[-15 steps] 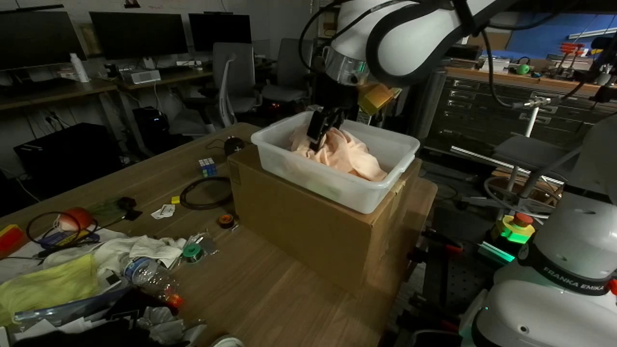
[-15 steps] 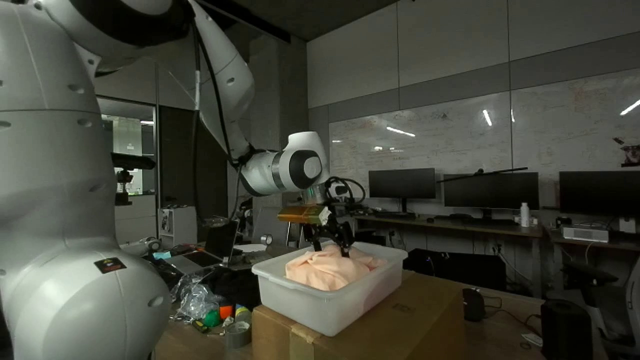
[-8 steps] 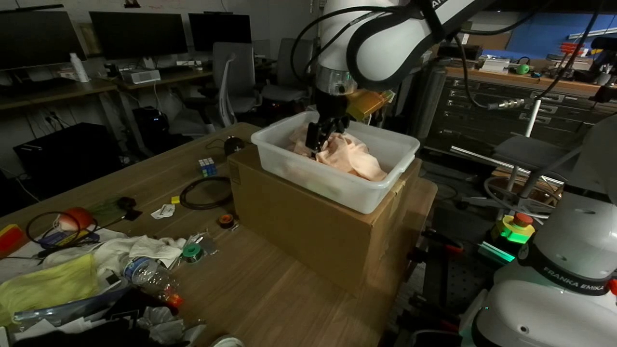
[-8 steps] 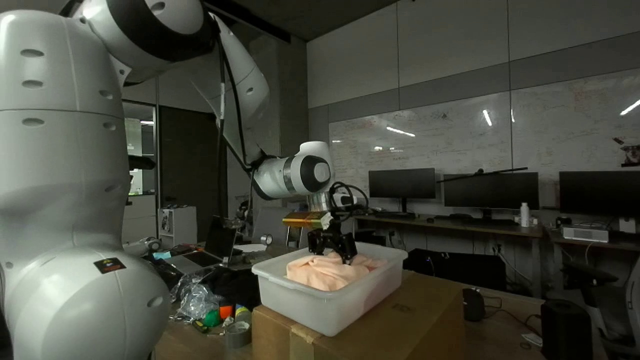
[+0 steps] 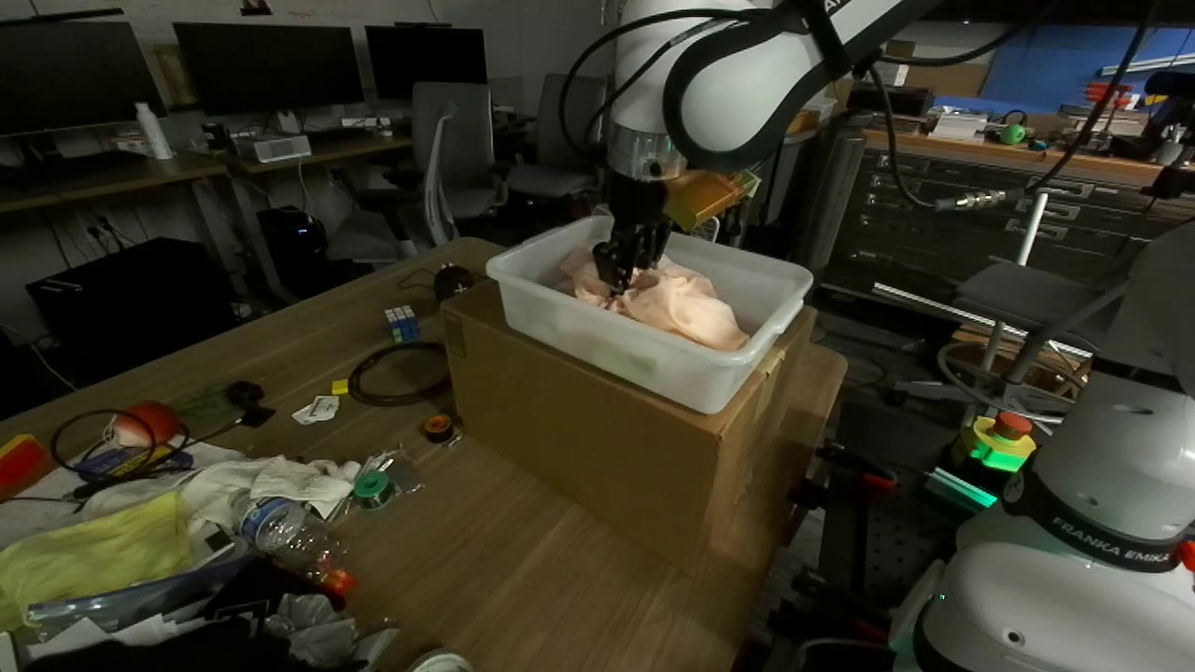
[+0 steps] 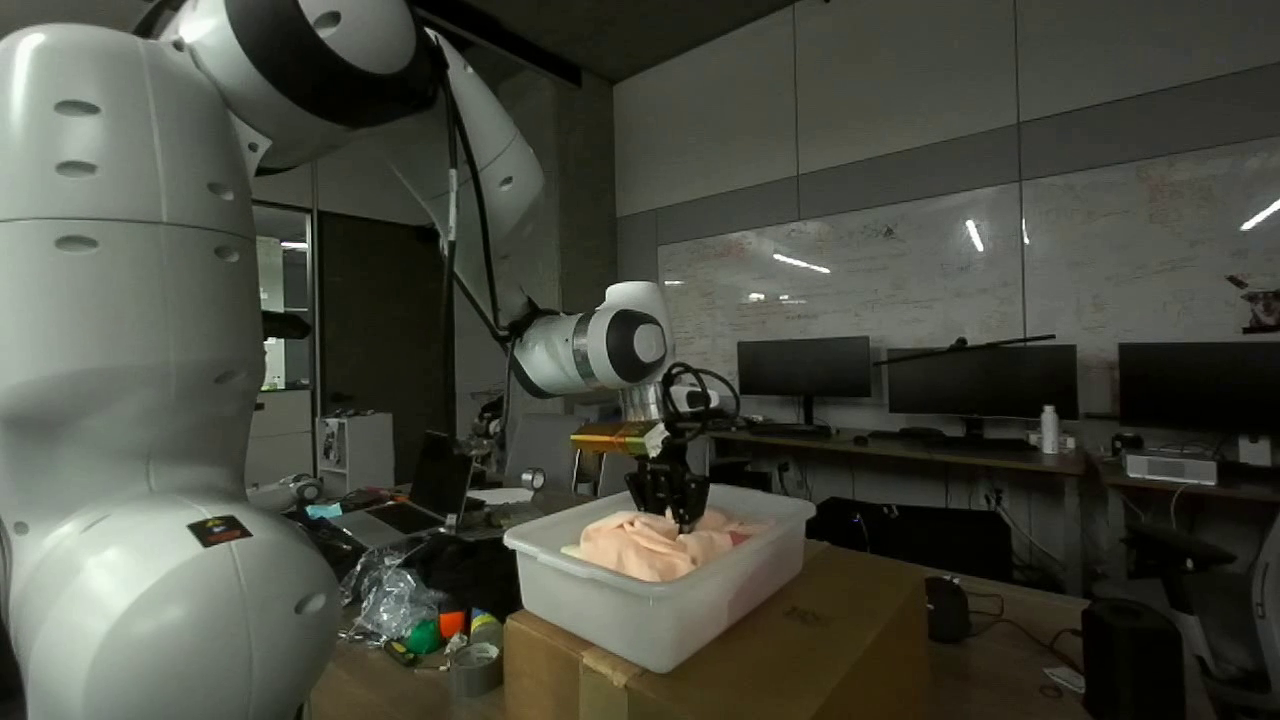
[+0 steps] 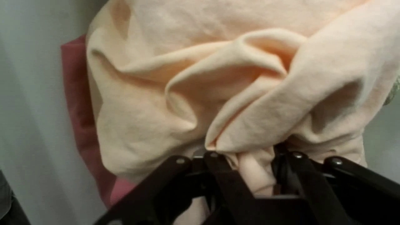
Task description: Take the clothes in the bucket on the box and put them on the table
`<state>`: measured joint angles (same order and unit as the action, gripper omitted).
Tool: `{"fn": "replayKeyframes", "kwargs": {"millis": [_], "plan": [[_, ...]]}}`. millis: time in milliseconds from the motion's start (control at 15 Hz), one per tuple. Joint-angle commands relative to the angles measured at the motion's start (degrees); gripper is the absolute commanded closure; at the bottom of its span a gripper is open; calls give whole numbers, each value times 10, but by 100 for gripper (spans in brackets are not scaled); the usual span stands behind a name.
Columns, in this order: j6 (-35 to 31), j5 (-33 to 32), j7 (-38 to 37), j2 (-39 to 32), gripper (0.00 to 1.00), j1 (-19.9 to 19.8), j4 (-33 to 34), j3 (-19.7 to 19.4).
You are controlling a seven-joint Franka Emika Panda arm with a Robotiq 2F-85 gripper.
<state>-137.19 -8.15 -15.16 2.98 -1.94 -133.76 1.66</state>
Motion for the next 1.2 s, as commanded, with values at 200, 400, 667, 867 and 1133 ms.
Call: {"fn": "replayKeyframes", "kwargs": {"millis": [200,400,667,867,1133], "plan": [[-46,14,-23,40,93,-1,-18,-11],[-83,2,-51,78,90,-5,-35,-11],[-153,-4,-91,138,90,-19,-65,-1],[-199,-3,-112,179,90,-36,-88,12],[-244,-2,-141,228,90,-72,-110,45]]}}
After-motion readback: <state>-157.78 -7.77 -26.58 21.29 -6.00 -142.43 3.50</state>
